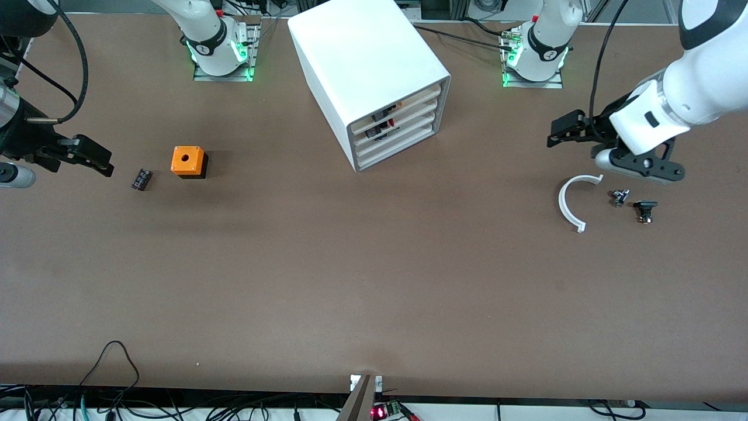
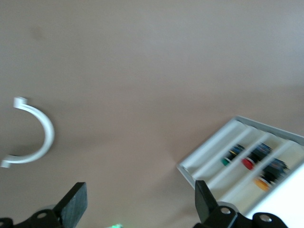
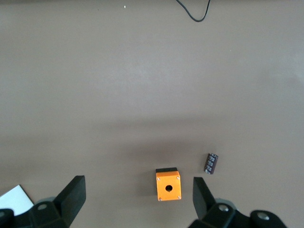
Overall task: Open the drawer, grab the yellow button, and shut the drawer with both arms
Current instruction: 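Reach the left gripper to the drawer handle while the right gripper advances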
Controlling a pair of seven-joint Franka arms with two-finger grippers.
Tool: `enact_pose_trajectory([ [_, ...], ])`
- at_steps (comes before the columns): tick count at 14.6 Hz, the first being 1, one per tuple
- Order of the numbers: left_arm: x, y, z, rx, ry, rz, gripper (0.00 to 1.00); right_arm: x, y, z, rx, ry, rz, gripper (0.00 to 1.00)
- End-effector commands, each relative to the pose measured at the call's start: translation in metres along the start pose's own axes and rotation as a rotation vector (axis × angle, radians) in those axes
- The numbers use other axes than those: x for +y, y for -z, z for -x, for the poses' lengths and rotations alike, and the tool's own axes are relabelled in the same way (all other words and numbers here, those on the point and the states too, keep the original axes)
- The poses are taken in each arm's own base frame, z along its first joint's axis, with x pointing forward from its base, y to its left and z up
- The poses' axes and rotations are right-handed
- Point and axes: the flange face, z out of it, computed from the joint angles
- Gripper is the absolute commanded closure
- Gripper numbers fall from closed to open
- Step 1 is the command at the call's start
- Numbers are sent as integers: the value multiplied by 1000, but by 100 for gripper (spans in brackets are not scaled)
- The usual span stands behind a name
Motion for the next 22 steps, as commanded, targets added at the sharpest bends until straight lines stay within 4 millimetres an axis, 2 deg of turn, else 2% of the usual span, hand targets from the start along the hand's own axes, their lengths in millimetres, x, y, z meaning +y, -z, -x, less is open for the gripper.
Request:
enact_pose_trajectory([
  [1,12,-21,-12,-122,-23,193,0,1,5,-8,-18,-7,1,0],
  [3,16,-43,-25,-181,-23,314,0,-3,-2,-7,-35,-9,0,0],
  [6,27,-77,-43,-245,-35,477,0,-9,-32,-5,-93,3,3,0],
  [9,25,-107,-58,-263,-127,592,0,-7,-44,-7,-98,7,5,0],
  [12,21,-152,-66,-238,-230,700,0,-6,-58,-12,-124,114,2,0],
  [14,28,-188,-64,-212,-231,750,0,-10,-75,-15,-160,118,8,0],
  [17,38,-216,-54,-198,-194,791,0,-22,-96,-17,-208,111,18,0],
  [18,41,-227,-49,-194,-200,814,0,-27,-96,-16,-210,91,22,0],
  [20,50,-245,-37,-135,-220,833,0,-55,-98,-11,-209,12,39,0],
  [22,69,-262,-15,-103,-207,834,0,-78,-106,-5,-216,-99,62,0],
])
